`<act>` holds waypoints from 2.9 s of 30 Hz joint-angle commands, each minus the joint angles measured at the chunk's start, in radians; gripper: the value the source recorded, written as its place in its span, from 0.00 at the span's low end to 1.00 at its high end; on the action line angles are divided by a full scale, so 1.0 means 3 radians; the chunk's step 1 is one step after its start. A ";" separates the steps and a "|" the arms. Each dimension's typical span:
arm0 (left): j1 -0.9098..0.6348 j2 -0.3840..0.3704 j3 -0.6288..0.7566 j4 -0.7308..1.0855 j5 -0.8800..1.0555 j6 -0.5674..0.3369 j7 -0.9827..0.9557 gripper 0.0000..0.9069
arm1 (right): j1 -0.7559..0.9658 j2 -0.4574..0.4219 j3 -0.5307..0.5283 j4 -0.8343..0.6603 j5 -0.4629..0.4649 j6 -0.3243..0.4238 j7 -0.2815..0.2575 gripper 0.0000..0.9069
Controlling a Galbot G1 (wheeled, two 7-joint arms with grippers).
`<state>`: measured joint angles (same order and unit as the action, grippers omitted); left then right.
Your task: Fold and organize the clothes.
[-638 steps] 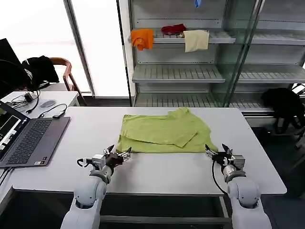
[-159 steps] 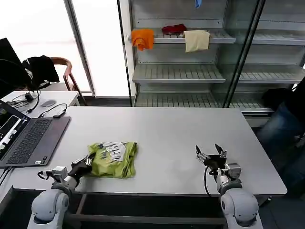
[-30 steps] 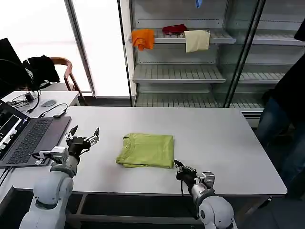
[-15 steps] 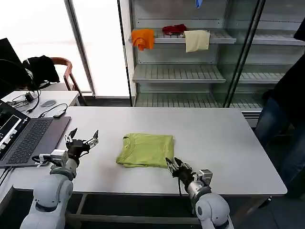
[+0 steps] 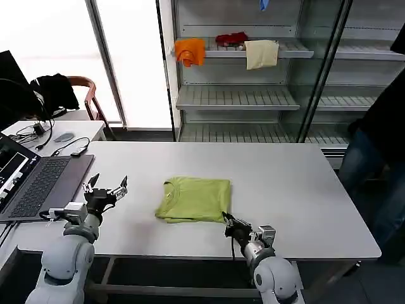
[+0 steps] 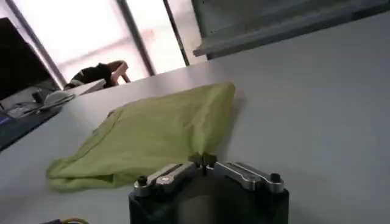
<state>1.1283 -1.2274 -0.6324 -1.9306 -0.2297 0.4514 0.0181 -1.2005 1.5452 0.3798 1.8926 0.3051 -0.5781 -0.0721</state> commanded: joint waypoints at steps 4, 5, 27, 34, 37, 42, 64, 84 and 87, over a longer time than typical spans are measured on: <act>0.0069 -0.0020 -0.0006 -0.0053 0.0008 -0.0016 -0.0003 1.00 | -0.0002 -0.0170 0.0171 0.0161 0.0063 -0.0007 0.0125 0.00; 0.0082 -0.0020 -0.0009 -0.0059 0.0009 -0.0016 -0.0001 1.00 | -0.0019 -0.0204 0.0175 0.0193 0.0075 -0.0007 0.0124 0.00; 0.0290 -0.0111 -0.0050 -0.0300 0.0013 -0.0018 0.0005 1.00 | -0.0390 -0.0433 0.0292 0.0611 -0.0936 0.0141 -0.0036 1.00; 0.0399 -0.0155 -0.0101 -0.0409 -0.0120 -0.0034 0.0003 1.00 | -0.0327 -0.0733 0.0837 0.0747 -0.1397 0.0455 -0.0126 1.00; 0.0430 -0.0176 -0.0133 -0.0429 -0.0337 -0.0073 0.0004 1.00 | -0.0377 -0.0882 0.1031 0.0718 -0.1268 0.0498 -0.0109 1.00; 0.0400 -0.0214 -0.0132 -0.0388 -0.0712 -0.0103 0.0004 1.00 | -0.0347 -0.1058 0.1199 0.0539 -0.0930 0.0497 0.0113 1.00; 0.0504 -0.0251 -0.0099 -0.0160 -0.0712 -0.0390 0.0090 1.00 | -0.0217 -0.1205 0.1290 0.0195 -0.0809 0.0786 0.0199 1.00; 0.0630 -0.0262 -0.0109 -0.0202 -0.0713 -0.0631 0.0168 1.00 | -0.0339 -0.1104 0.1210 0.0372 -0.0632 0.0969 0.0051 1.00; 0.0640 -0.0263 -0.0113 -0.0203 -0.0716 -0.0638 0.0161 1.00 | -0.0338 -0.1076 0.1167 0.0373 -0.0655 0.0918 0.0071 1.00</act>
<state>1.3058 -1.3062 -0.6647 -1.9913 -0.4425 0.2947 0.0605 -1.3000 1.2119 0.7439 2.0003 0.0960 -0.3055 -0.0515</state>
